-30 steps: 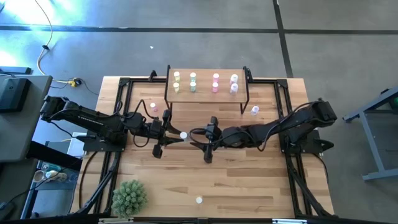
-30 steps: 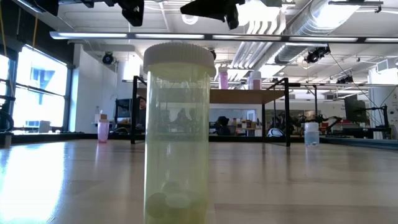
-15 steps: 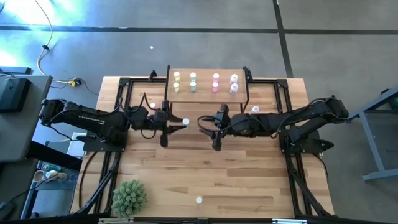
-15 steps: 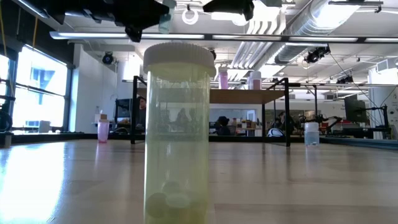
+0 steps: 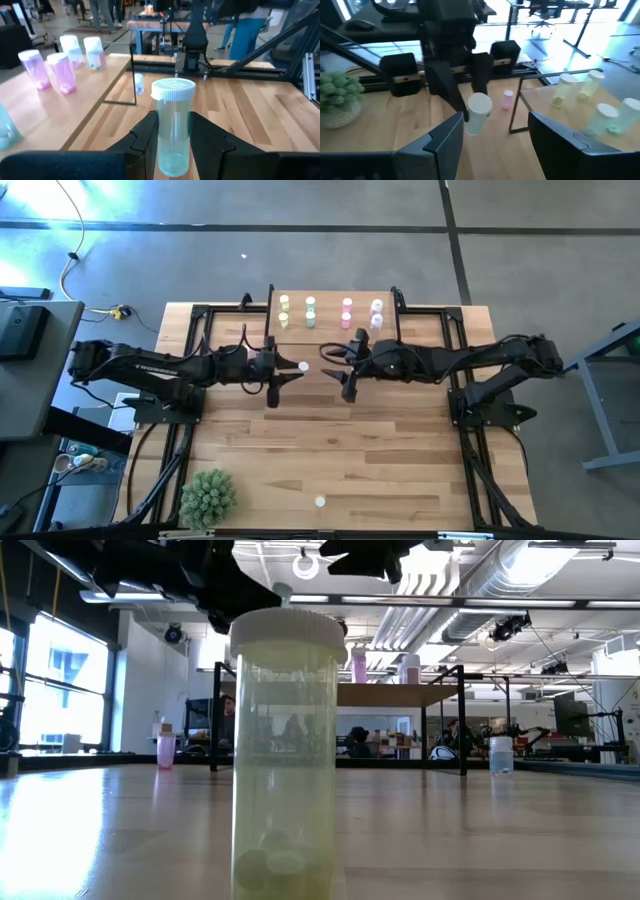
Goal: Pick and place medicine bottles onto shelf by color
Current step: Put the blue pill bottle and align it with the other blue pill bottle on the shelf
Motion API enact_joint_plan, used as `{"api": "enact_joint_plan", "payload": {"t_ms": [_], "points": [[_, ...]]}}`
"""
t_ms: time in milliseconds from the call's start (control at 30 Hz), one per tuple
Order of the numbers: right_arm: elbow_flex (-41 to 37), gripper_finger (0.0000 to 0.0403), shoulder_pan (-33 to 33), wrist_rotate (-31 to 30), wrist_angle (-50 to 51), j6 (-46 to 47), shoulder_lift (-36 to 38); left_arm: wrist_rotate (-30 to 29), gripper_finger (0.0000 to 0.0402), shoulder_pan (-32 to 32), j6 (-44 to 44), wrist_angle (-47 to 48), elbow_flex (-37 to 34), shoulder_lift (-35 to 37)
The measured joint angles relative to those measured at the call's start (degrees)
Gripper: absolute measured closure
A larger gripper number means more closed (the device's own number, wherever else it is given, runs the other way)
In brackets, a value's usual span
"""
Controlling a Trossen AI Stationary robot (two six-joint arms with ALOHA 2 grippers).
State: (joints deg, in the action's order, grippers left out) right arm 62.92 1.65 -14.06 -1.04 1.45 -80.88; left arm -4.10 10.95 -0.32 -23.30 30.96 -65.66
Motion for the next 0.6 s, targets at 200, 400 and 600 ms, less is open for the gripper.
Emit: {"api": "enact_joint_plan", "payload": {"t_ms": [200, 400, 600], "points": [[0.0, 0.0190, -2.8, 11.3, 0.4, 0.7, 0.0, 0.0, 0.0312, 0.0, -0.5, -0.2, 0.0, -1.9], [0.0, 0.0190, -5.6, 21.6, -1.5, -4.5, 0.0, 0.0, 0.0312, -0.1, -1.2, -0.4, 0.0, -4.9], [0.0, 0.0190, -7.3, 24.5, -2.4, -9.4, -1.7, 0.0, 0.0312, -0.1, -2.5, -0.8, 0.0, -7.2]]}}
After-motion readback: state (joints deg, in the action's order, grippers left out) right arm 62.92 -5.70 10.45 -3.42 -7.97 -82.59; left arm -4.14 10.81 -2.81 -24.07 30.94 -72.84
